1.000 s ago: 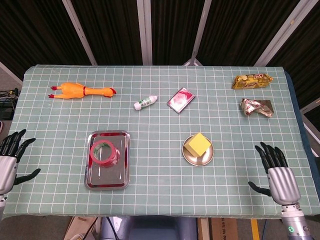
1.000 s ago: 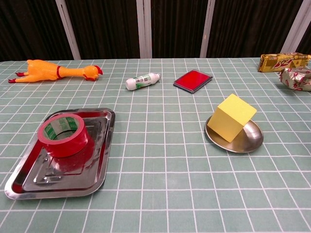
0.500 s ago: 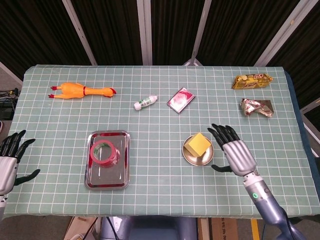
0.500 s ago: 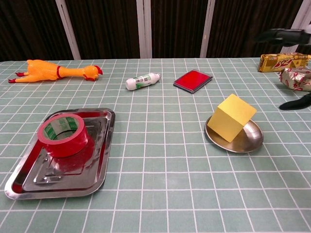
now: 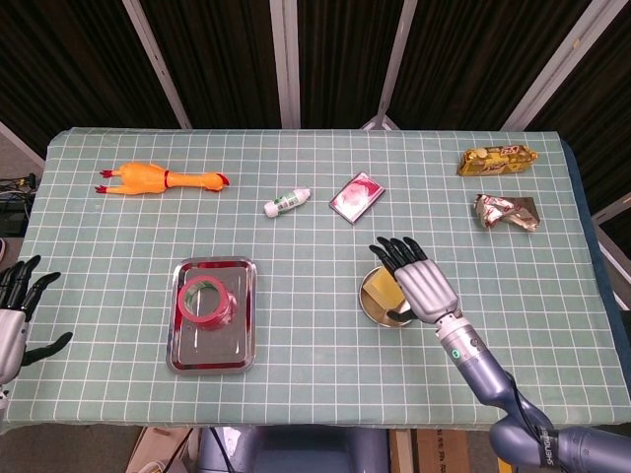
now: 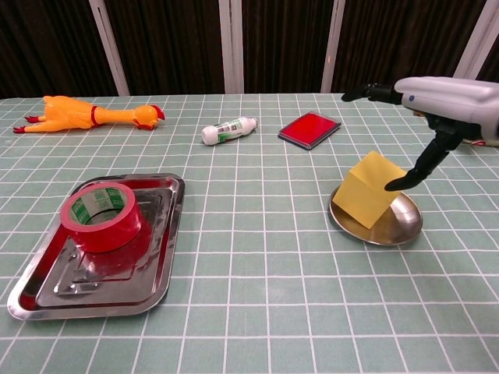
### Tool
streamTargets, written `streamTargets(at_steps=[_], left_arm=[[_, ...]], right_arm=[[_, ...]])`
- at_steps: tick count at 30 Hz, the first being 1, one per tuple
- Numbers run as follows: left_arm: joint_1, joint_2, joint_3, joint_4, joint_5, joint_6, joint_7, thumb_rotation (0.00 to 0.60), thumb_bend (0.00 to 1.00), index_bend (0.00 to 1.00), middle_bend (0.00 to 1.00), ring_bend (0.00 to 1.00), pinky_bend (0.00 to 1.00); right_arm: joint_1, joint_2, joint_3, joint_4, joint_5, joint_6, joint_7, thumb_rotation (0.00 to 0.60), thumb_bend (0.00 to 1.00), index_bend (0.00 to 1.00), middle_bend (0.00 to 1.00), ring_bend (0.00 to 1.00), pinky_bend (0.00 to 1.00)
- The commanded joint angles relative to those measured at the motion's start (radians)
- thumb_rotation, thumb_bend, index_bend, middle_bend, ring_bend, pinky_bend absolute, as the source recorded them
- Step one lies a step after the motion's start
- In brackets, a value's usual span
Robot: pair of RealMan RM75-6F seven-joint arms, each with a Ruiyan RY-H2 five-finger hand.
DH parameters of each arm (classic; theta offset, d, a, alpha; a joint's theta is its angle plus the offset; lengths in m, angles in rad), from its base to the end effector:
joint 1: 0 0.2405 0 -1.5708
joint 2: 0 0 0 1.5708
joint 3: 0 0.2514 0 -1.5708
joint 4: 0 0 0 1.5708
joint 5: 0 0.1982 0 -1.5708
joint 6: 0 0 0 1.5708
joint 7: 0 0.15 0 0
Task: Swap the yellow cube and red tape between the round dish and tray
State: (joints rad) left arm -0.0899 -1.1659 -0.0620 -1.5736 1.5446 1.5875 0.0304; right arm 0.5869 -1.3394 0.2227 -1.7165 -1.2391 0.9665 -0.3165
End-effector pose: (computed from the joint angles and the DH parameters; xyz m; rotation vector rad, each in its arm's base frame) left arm -0.2917 0.1887 0.1699 -1.3620 -0.7815 -0.9878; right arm -0.1530 -0.3144 0.0512 1.8499 -0.9503 0.9859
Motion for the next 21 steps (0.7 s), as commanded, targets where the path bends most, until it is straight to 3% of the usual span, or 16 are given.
streamTargets(at_steps=[1,13,21], left_arm=[[0.001,-0.001,-0.001,-0.001,-0.002,0.0,0.006,0.6,0.12,0.19,0.0,0.0,0.08],[0.003,-0.009,0.0,-0.011,-0.001,-0.003,0.037,0.6,0.12,0.19,0.0,0.0,0.08],[0.002,-0.011,-0.001,-0.017,-0.007,-0.011,0.047,0.6,0.12,0.19,0.0,0.0,0.08]], right_arm=[[0.012,-0.007,-0.011,0.026,0.012,-0.017,0.006,0.6,0.0,0.03,0.0,0.0,0.0],[0.034,-0.043,-0.046,0.134,0.001,-0.046,0.075,0.6,0.0,0.03,0.0,0.0,0.0],[0.049,-0.075,-0.058,0.206,-0.009,-0.05,0.094,0.6,0.0,0.09,0.0,0.02,0.0]])
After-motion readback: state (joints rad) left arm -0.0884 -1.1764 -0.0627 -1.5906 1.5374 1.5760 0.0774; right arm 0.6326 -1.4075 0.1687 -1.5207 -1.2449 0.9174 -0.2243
